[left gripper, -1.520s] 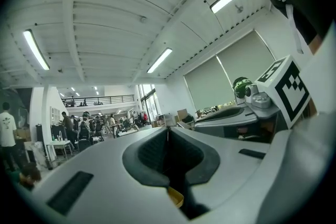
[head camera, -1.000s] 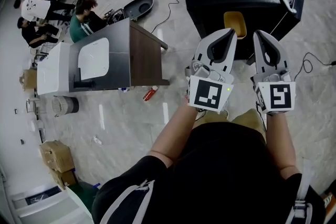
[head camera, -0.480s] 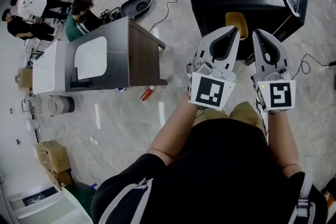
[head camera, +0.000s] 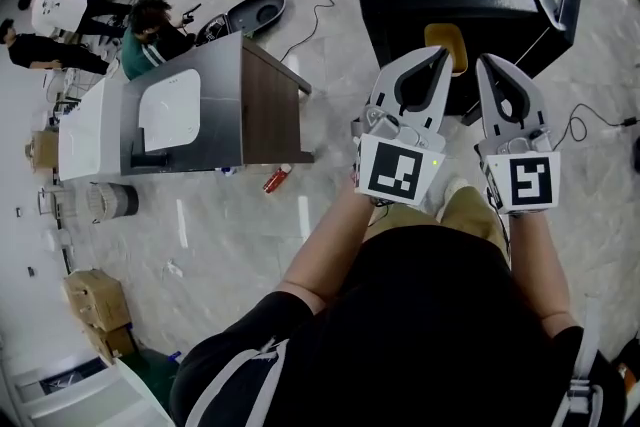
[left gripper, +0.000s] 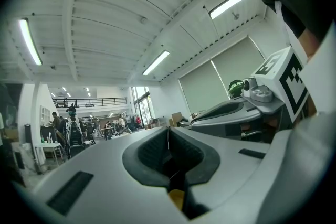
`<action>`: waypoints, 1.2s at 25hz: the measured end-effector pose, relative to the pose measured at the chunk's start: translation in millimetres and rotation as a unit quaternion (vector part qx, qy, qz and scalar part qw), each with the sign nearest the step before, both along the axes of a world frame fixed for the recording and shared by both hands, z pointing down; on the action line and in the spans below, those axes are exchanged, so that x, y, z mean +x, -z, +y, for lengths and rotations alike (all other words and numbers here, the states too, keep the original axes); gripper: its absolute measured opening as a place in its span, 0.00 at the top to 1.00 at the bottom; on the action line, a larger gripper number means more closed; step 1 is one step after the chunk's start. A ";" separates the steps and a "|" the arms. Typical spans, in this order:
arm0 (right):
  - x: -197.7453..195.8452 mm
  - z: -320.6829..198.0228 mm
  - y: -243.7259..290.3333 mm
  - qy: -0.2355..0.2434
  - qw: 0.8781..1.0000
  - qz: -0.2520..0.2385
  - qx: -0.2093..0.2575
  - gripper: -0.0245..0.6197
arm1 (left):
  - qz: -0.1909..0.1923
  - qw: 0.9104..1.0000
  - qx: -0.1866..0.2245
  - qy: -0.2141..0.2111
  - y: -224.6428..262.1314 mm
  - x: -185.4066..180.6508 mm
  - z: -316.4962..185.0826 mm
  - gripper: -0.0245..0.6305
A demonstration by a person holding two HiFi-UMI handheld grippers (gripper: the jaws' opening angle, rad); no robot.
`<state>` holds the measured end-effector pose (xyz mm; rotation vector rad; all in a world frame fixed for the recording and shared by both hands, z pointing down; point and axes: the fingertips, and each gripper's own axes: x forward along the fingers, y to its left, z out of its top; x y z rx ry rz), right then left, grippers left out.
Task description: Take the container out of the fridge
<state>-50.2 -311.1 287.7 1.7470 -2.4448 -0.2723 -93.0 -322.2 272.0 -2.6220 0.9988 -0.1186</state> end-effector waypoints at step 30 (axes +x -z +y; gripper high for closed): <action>91.0 -53.2 -9.5 0.113 0.993 -0.032 -0.003 0.91 | -0.032 0.992 -0.008 0.123 -16.8 79.1 -49.5 0.93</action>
